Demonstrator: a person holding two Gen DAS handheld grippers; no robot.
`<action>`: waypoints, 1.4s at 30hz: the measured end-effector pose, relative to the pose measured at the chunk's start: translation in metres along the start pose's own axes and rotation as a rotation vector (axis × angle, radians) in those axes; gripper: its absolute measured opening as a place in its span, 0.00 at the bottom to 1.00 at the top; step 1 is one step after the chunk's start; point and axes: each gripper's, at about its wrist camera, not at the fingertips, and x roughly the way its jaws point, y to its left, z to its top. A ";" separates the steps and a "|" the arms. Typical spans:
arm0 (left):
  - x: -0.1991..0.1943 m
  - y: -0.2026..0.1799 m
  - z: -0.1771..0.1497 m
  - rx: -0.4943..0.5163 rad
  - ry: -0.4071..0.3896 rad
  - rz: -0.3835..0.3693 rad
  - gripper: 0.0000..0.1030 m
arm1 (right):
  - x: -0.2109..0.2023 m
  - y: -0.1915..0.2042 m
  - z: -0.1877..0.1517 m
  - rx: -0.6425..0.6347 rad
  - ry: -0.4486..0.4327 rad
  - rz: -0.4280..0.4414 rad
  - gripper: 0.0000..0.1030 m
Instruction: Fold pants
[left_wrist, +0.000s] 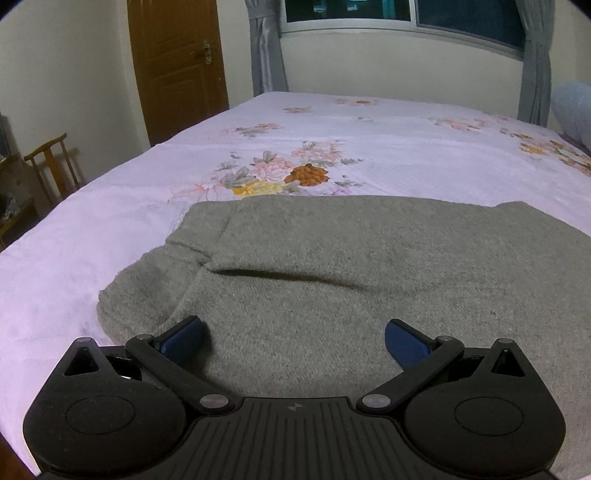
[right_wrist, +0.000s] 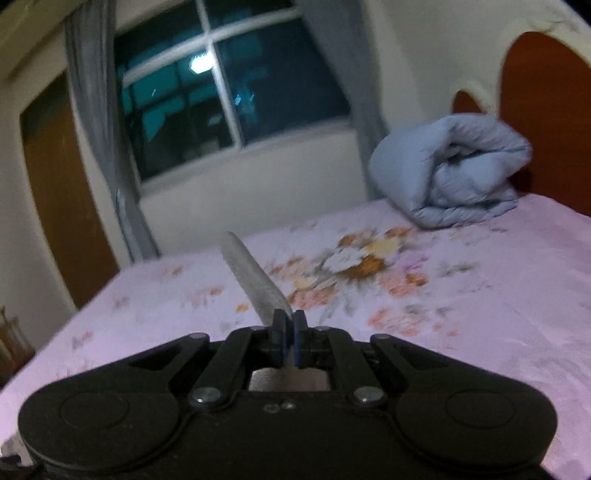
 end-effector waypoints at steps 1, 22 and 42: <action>0.000 0.000 -0.001 -0.001 -0.002 -0.002 1.00 | -0.010 -0.009 -0.006 0.022 -0.011 -0.018 0.00; 0.000 -0.001 -0.002 0.009 0.000 -0.007 1.00 | -0.061 -0.181 -0.187 0.881 0.093 -0.180 0.08; -0.001 0.001 -0.007 0.006 -0.023 -0.017 1.00 | -0.068 -0.138 -0.093 0.723 -0.008 -0.112 0.58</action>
